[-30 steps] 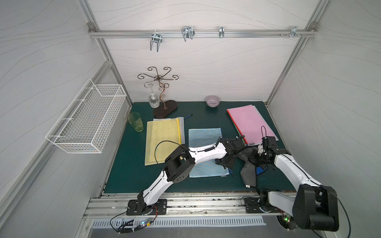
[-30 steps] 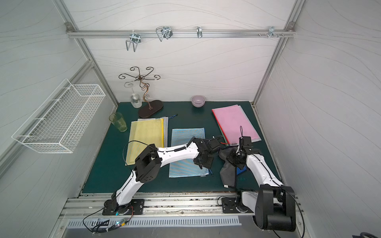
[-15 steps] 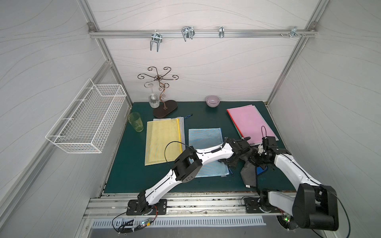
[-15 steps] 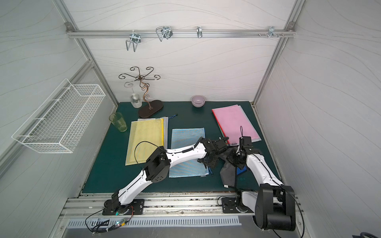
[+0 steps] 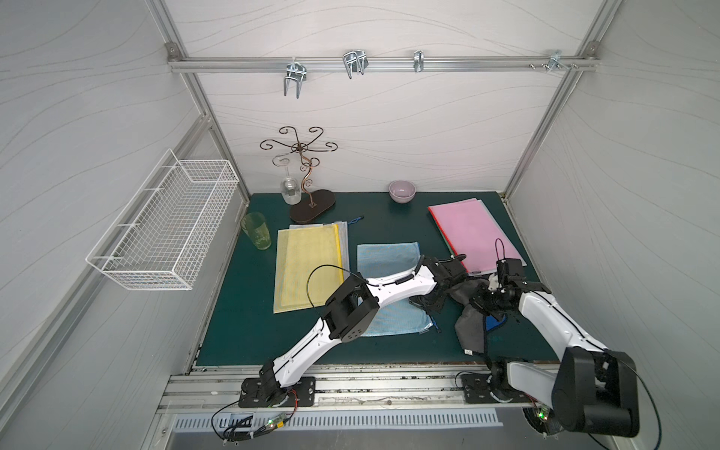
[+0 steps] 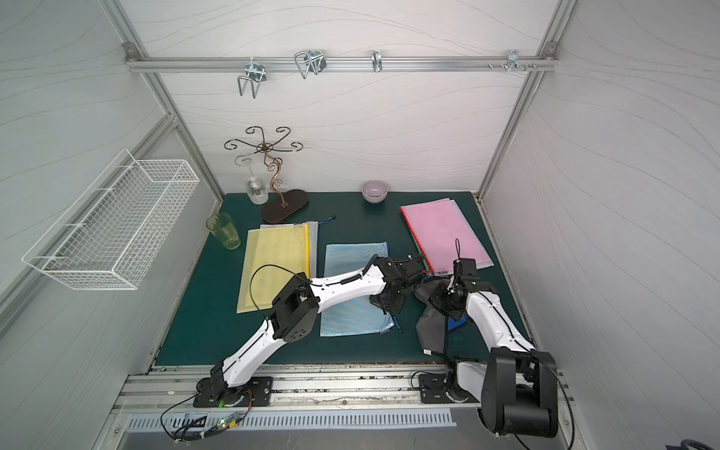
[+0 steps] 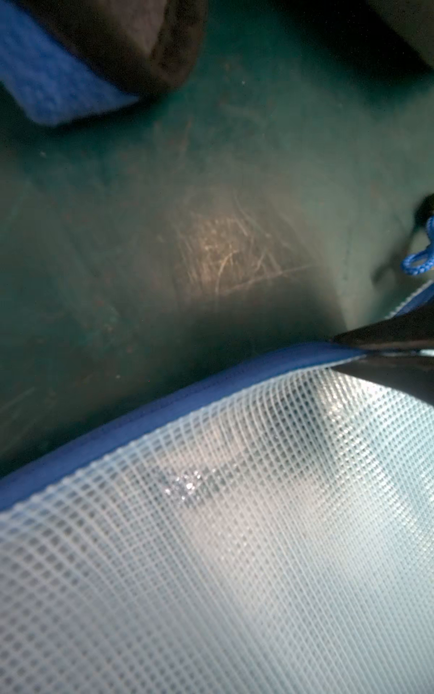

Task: Wipe the document bag
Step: Adjust the document bag at the center of the board.

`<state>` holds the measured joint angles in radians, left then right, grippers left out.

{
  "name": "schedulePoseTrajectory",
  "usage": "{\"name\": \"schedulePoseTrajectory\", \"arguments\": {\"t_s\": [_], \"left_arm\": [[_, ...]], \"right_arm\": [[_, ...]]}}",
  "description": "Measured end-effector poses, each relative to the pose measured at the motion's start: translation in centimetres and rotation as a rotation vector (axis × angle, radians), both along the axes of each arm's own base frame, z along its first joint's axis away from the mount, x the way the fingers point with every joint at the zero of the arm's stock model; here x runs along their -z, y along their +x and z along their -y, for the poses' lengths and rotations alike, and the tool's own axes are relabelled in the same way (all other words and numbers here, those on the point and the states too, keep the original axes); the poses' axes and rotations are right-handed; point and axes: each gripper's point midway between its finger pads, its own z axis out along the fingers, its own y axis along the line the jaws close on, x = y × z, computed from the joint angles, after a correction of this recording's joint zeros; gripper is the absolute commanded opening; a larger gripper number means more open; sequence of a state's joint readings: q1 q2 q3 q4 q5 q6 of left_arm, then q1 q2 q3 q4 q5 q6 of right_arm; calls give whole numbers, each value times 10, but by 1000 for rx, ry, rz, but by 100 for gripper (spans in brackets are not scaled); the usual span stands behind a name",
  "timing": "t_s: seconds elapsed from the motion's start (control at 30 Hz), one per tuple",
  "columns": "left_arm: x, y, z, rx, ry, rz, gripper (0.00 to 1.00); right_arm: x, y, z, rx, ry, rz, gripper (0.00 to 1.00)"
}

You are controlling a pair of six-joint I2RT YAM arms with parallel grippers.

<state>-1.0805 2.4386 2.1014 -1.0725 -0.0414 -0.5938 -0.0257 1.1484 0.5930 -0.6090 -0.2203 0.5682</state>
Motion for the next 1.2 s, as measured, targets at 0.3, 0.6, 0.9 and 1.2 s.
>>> {"name": "schedulePoseTrajectory", "arguments": {"t_s": [0.3,0.6,0.9,1.2], "left_arm": [[-17,-11,-11,25,-48,-3,0],[-244,-2,32,53,-739,156,0],[-269,35,-39,-241,-1111,157,0],[-76,-11,-95,-454,-757,-140,0]], "right_arm": [[1,-1,0,1,1,-1,0],[-2,-3,0,-7,-1,21,0],[-2,-3,-1,-16,3,25,0],[-10,-4,-6,-37,8,54,0]]}}
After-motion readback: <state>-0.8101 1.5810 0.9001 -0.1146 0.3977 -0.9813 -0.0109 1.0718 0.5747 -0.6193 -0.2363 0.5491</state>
